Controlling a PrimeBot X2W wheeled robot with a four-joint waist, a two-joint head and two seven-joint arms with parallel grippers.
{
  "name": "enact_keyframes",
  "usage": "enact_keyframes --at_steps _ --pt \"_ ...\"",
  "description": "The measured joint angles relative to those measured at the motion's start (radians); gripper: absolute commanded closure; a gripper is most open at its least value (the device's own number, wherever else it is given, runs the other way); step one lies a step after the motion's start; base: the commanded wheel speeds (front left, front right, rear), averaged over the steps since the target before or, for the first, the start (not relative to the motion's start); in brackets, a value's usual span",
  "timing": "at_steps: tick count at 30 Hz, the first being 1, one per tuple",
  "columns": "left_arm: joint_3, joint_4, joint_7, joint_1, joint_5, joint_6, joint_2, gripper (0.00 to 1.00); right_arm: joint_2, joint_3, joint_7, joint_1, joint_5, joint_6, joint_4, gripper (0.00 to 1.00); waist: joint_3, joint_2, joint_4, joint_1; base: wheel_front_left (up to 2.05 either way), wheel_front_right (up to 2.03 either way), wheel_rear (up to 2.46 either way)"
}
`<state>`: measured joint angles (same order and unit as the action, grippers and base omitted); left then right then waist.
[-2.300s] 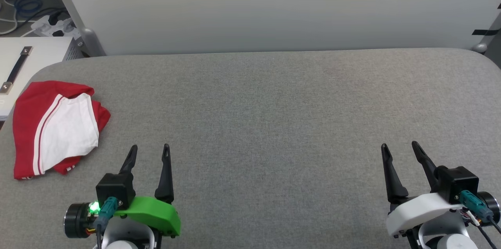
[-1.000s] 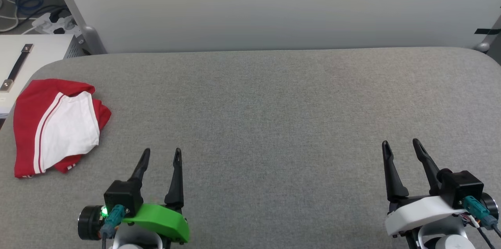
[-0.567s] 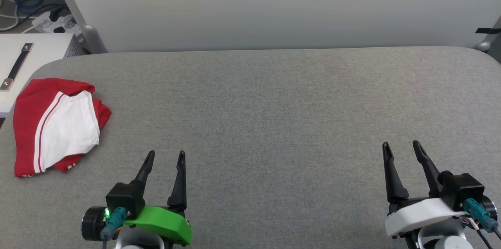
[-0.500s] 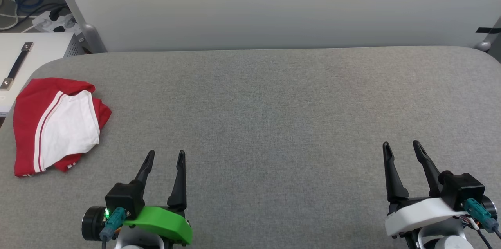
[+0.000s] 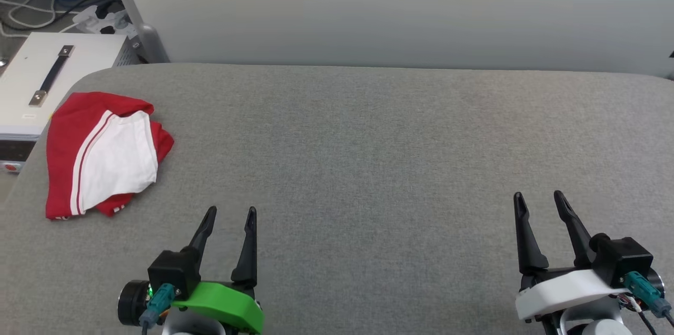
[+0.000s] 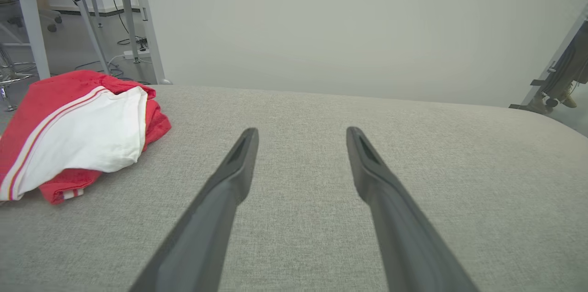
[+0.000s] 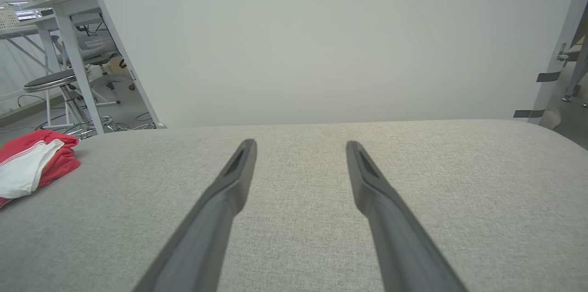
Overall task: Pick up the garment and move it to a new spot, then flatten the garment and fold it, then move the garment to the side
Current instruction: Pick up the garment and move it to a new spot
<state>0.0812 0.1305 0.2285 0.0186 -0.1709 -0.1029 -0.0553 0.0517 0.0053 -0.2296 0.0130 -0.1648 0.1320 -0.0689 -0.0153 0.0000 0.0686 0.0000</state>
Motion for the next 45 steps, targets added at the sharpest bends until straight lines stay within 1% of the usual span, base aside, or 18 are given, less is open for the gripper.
enact_keyframes --at_steps 3,9,12,13,19,23,27,37,42,45 --pt "-0.009 0.007 0.009 0.0 0.0 -0.007 0.0 0.0 0.0 0.018 -0.006 0.002 0.003 0.0 -0.005 0.0 0.003 0.0 0.03 0.0 0.0 0.0 0.0" --pt "-0.016 0.021 0.019 0.0 0.002 -0.009 0.0 0.0 -0.002 0.037 -0.019 0.004 0.003 0.0 -0.01 0.0 0.009 0.0 0.101 0.0 0.0 0.0 0.0" --pt "-0.01 0.032 0.027 0.0 0.052 -0.013 0.0 0.0 -0.002 0.049 -0.022 0.004 0.003 0.0 -0.014 0.0 0.011 0.0001 0.142 0.0 0.0 0.0 0.0" --pt "-0.01 0.035 0.027 0.0 0.053 -0.015 0.0 0.0 -0.003 0.053 -0.023 0.004 0.003 0.0 -0.014 0.0 0.012 0.0 0.157 0.0 0.0 0.0 0.0" --pt "-0.009 0.042 0.027 0.0 0.051 -0.016 0.0 0.0 -0.003 0.069 -0.023 0.004 0.003 0.0 -0.019 0.0 0.011 0.0 0.239 0.0 0.0 0.0 0.0" --pt "-0.011 0.044 0.028 0.0 0.022 -0.015 0.0 0.0 -0.003 0.072 -0.023 0.004 0.004 0.0 -0.022 0.0 0.008 0.0 0.289 0.0 0.0 0.0 0.0" --pt "-0.01 0.044 0.028 0.0 0.018 -0.015 0.0 0.0 -0.003 0.077 -0.023 0.003 0.007 0.0 -0.023 0.0 0.004 0.0 0.333 0.0 0.0 0.0 0.0" --pt "-0.008 0.039 0.028 0.0 0.005 -0.007 0.0 0.0 -0.003 0.082 -0.023 0.003 0.009 0.0 -0.029 0.0 0.001 0.0 0.413 0.0 0.0 0.0 0.0" --pt "-0.012 0.03 0.028 0.0 -0.004 -0.007 0.0 0.0 -0.004 0.086 -0.023 0.003 0.009 0.0 -0.03 0.0 0.005 0.0 0.439 0.0 0.0 0.0 0.0" --pt "-0.015 0.022 0.028 0.0 -0.006 -0.007 0.0 0.0 -0.004 0.087 -0.023 0.003 0.009 0.0 -0.03 0.0 -0.001 0.0 0.436 0.0 0.0 0.0 0.0"
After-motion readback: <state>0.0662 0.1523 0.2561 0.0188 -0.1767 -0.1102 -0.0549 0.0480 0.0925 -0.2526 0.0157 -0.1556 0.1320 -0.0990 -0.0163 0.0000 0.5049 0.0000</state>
